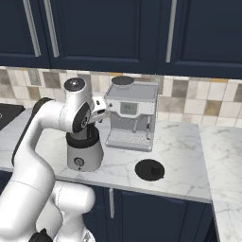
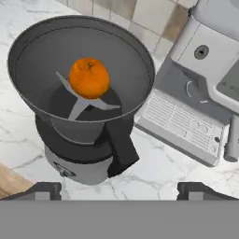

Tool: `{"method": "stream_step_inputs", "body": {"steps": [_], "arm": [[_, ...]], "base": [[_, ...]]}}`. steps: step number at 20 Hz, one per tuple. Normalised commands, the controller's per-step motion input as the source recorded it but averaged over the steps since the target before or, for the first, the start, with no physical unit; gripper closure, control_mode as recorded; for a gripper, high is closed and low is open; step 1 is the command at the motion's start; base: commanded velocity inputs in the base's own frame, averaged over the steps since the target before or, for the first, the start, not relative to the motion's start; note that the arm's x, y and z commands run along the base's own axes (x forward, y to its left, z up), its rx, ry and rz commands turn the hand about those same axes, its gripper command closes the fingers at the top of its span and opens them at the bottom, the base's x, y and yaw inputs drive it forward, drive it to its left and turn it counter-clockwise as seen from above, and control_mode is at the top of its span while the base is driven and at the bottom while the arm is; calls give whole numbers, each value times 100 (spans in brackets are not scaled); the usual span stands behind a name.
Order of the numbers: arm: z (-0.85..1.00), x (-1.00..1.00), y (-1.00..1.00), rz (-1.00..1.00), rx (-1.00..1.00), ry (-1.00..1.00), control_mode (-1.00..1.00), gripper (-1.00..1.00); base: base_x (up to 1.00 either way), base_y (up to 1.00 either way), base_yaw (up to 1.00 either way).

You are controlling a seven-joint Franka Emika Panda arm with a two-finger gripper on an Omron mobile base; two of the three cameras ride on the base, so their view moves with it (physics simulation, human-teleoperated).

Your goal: Open the blender lid, put the tangerine in the blender, close the lid, and start the blender.

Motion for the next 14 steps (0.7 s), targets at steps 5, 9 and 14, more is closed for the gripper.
{"method": "stream_step_inputs", "body": {"steps": [5,9,14], "arm": [[-31,-1,-100,-11,8,0,-100,-100],[-34,0,-100,-11,8,0,-100,-100],[-44,0,-100,-10,3,4,-100,-100]], "base": [[0,0,0],[0,0,0],[0,0,0]]}}
